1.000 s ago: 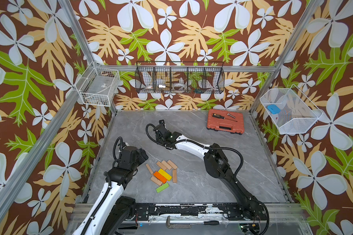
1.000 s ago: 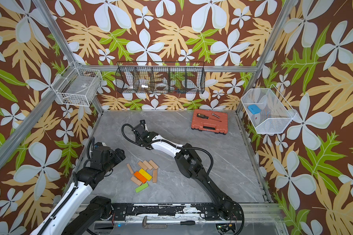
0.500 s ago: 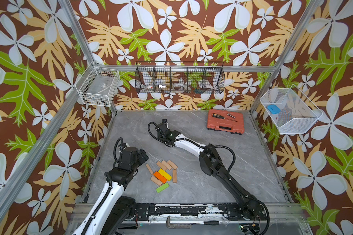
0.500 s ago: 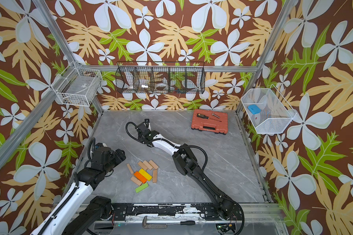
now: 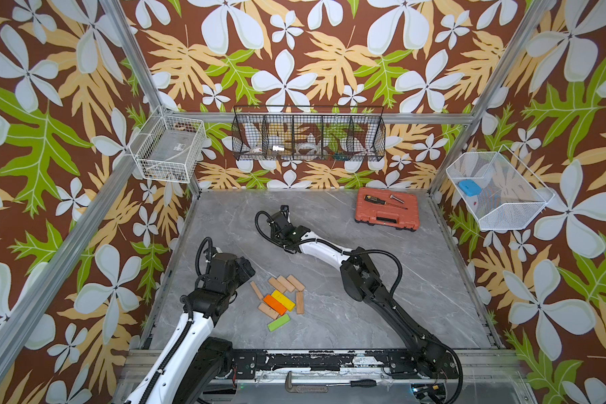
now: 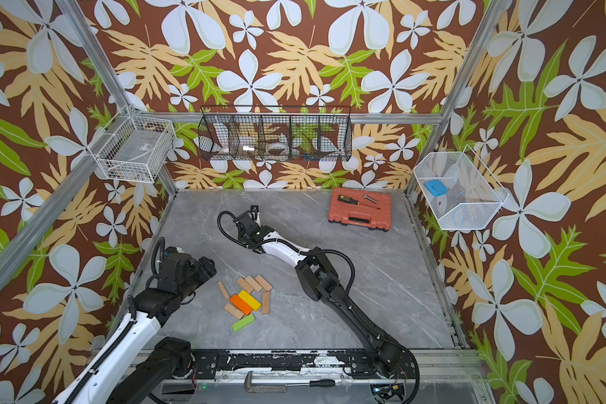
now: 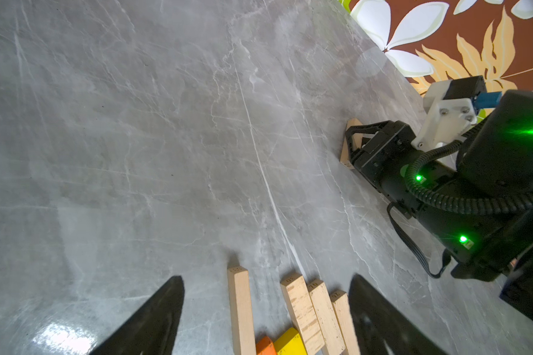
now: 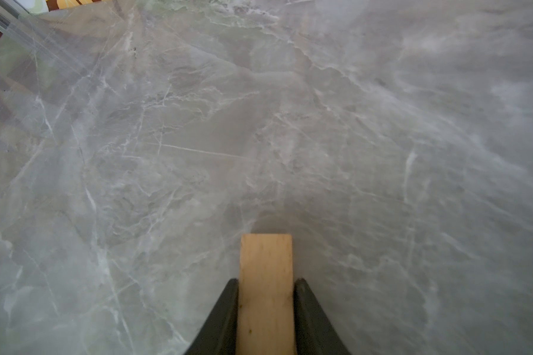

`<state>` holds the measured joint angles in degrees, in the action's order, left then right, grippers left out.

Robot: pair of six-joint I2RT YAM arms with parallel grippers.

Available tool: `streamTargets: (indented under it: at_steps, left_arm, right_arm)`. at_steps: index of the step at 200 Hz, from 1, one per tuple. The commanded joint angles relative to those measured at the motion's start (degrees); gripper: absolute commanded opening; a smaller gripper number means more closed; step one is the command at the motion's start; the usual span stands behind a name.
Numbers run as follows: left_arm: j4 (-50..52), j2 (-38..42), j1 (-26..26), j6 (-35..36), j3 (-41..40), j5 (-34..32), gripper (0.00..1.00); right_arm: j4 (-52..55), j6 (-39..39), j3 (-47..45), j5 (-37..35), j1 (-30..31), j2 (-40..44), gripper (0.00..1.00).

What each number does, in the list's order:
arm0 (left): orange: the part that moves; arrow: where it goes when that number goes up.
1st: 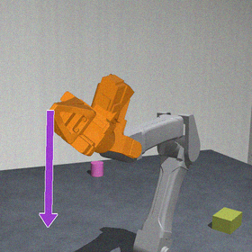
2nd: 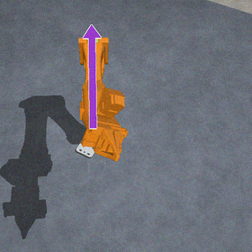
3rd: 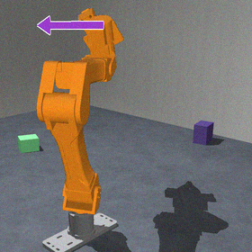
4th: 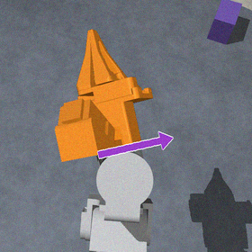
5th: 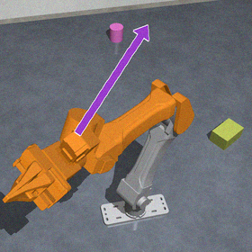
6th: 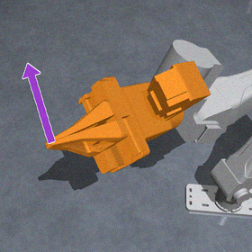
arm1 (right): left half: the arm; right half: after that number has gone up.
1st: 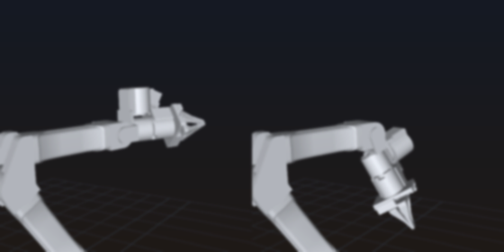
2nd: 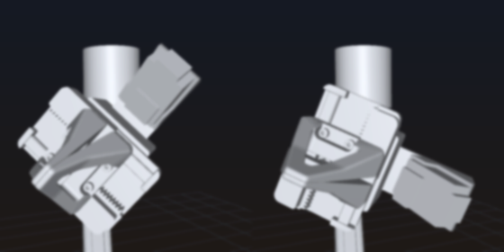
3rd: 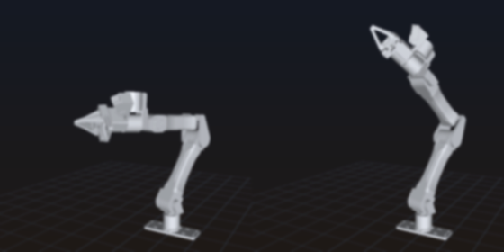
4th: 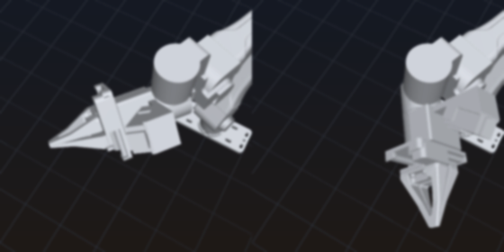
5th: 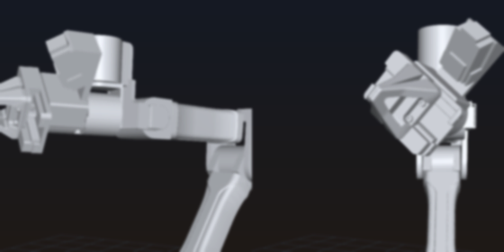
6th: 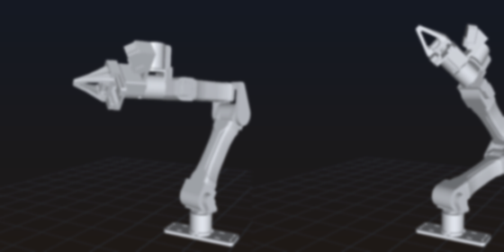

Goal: Assemble the letter k with building blocks
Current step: Place the building block at the center of the board.

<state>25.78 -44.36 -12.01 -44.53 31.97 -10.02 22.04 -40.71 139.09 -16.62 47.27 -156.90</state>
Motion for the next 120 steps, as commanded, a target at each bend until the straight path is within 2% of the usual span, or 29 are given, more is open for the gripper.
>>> streamTargets:
  at_steps: [1,28,60,90,120]
  left_arm:
    - [-1.2,-0.2,0.0,-0.8,-0.4,-0.5,0.86]
    - [-1.5,-0.8,0.0,-1.3,-1.1,0.3,0.86]
    - [-2.4,-2.0,0.0,-2.1,-1.7,3.3,0.81]
    - [-1.2,-5.6,-1.0,-4.4,-0.1,6.9,0.74]
    - [1.4,-11.0,-6.2,-6.3,2.6,3.2,0.69]
  right_arm:
    - [1.6,-0.9,-0.2,1.4,-0.1,1.8,0.37]
    - [0.4,-0.5,-1.6,2.7,-0.1,6.0,0.51]
    - [-0.6,2.3,-6.8,3.5,-0.3,14.8,0.55]
    - [-3.8,7.3,-22.0,5.1,-0.6,28.6,0.55]
    - [-3.0,13.5,-37.6,6.3,-0.7,41.4,0.55]
